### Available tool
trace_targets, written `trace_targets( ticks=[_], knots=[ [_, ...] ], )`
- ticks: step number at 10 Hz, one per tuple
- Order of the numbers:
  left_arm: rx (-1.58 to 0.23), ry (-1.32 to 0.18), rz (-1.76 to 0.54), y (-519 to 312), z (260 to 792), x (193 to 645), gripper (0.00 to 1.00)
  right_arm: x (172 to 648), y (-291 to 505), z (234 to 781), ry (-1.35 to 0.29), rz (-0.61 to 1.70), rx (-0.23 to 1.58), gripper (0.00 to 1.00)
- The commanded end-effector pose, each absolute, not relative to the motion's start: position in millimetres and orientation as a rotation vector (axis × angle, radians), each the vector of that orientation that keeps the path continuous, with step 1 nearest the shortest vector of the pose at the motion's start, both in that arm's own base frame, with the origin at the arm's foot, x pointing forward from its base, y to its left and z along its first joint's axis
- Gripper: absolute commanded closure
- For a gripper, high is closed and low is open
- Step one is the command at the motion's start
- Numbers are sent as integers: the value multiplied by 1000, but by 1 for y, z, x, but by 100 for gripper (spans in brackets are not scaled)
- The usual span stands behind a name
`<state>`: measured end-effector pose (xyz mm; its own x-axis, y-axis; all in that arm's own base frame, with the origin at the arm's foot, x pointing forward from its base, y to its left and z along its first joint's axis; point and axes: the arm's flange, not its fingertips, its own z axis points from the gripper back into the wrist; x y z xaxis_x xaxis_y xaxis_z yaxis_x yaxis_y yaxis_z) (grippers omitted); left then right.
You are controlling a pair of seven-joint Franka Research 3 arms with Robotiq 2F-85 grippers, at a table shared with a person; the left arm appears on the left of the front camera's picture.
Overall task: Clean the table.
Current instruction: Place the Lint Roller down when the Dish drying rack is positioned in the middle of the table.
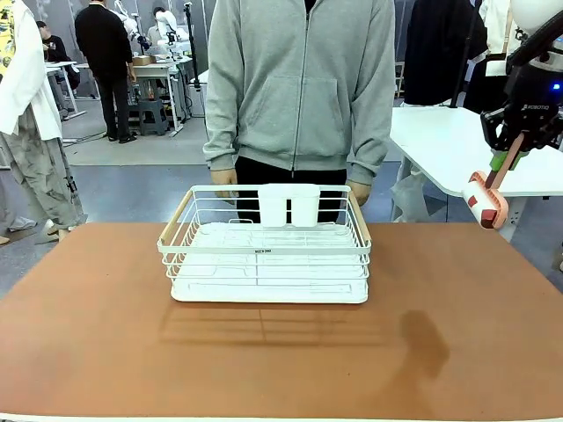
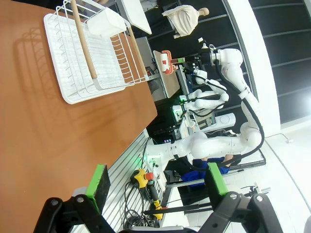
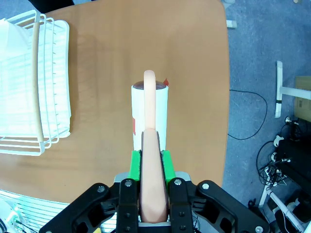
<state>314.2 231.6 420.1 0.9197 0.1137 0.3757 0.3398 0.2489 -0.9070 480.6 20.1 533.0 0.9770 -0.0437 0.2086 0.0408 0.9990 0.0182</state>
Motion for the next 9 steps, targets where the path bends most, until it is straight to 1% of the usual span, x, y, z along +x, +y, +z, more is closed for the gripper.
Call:
trace_targets(
  ticks=[1,3,4,6,7,9],
  knots=[
    [-1325,-411,-171,232,422,309,0,479,22,537,-223,-39,10,79],
    [-1325,-411,-171,232,422,309,0,486,23,528,-192,-50,29,79],
    [-1325,-411,-171,232,422,309,0,493,26,519,-177,-130,70,79],
    [-1325,-411,-171,232,422,309,0,502,28,503,-199,-430,203,79],
    [-1325,-411,-171,232,422,309,0,504,25,494,-203,-636,228,79],
    [-1325,-411,-171,232,422,309,0,513,23,480,-278,-1011,221,79]
  ],
)
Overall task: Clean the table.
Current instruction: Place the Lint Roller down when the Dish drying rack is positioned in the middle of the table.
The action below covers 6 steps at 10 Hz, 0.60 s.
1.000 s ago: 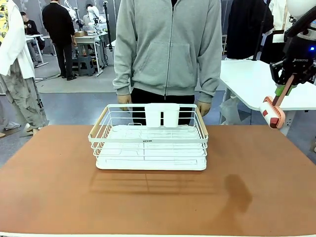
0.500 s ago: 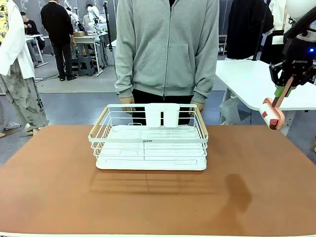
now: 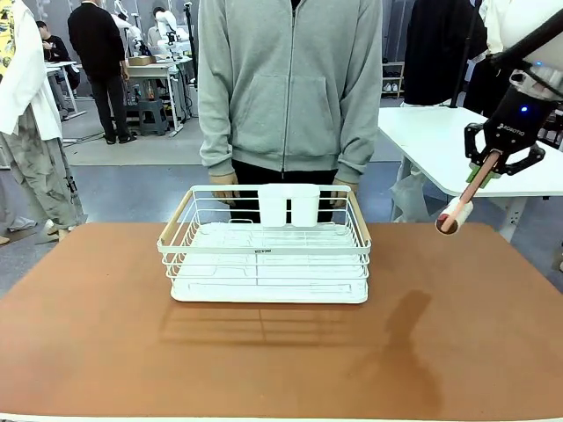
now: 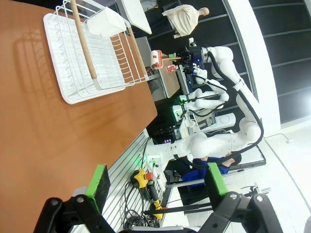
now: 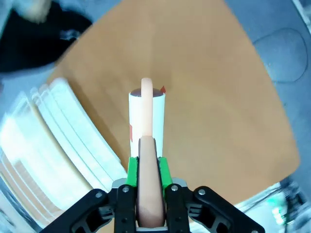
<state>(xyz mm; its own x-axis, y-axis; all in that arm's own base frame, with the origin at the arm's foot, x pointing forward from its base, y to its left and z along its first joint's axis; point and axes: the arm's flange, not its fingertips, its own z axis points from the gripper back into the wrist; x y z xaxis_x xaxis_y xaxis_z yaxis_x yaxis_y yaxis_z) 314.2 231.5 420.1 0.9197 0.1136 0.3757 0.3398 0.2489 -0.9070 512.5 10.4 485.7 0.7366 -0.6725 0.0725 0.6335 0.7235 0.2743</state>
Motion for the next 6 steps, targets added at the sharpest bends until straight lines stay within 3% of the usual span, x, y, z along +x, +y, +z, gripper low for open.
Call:
trace_targets(
  ticks=[1,6],
  knots=[
    [-1325,-411,-171,232,422,309,0,516,26,476,-324,-1130,210,79],
    [-1325,-411,-171,232,422,309,0,538,36,445,-289,-1511,245,79]
  ],
)
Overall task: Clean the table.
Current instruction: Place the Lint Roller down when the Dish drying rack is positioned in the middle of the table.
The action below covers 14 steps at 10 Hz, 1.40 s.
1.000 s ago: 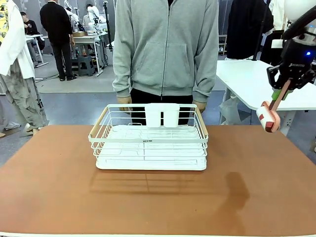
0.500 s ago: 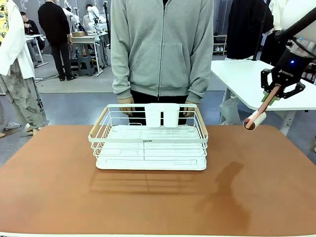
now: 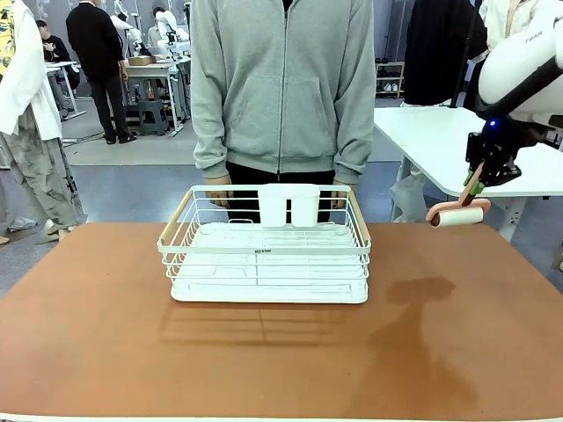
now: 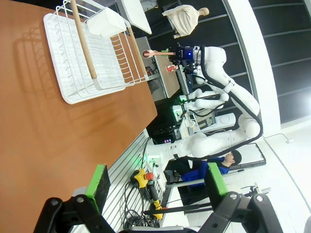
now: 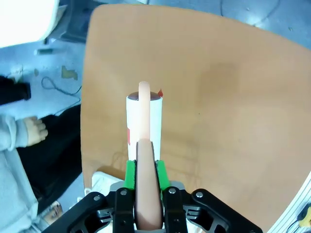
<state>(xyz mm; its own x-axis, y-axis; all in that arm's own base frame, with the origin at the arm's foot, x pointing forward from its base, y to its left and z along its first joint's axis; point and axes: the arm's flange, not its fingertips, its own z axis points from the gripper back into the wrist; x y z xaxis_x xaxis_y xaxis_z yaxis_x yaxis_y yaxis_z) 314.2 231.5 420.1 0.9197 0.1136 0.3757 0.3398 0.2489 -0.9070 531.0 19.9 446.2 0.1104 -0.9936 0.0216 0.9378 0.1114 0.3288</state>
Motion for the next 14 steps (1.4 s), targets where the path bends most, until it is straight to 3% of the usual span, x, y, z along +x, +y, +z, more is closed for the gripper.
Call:
trace_targets(
  ticks=[1,8,10,14],
  knots=[
    [-1325,-411,-171,232,422,309,0,541,36,436,-300,-1534,283,79],
    [-1325,-411,-171,232,422,309,0,505,28,364,-442,-1524,516,79],
    [-1325,-411,-171,232,422,309,0,498,28,351,-519,-1532,532,79],
    [-1325,-411,-171,232,422,309,0,497,26,333,-472,-1527,504,79]
  ],
)
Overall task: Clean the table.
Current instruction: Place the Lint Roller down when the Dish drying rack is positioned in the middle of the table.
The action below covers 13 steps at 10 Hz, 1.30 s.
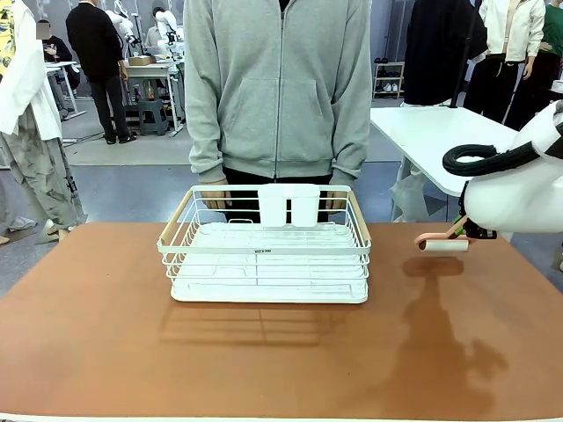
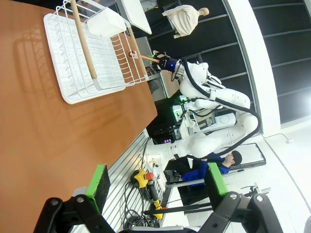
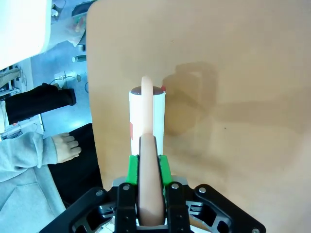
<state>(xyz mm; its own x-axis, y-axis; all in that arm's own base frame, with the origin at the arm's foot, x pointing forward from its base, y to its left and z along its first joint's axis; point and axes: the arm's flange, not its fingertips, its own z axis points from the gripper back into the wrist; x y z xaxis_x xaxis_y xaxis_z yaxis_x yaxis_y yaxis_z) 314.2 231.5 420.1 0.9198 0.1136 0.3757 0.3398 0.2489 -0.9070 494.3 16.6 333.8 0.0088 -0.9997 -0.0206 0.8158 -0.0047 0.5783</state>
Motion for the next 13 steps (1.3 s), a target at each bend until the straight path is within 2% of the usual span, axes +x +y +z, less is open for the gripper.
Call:
trace_targets(
  ticks=[1,3,4,5,6,8,13],
  knots=[
    [-1325,-411,-171,232,422,309,0,498,27,332,-470,-1527,498,79],
    [-1325,-411,-171,232,422,309,0,497,28,327,-466,-1531,481,79],
    [-1325,-411,-171,232,422,309,0,495,26,328,-448,-1540,469,49],
    [-1325,-411,-171,232,422,309,0,494,26,329,-450,-1539,468,44],
    [-1325,-411,-171,232,422,309,0,493,27,330,-454,-1539,474,13],
    [-1325,-411,-171,232,422,309,0,490,26,336,-460,-1554,467,0],
    [-1325,-411,-171,232,422,309,0,477,27,353,-415,-1551,456,0]
  ],
)
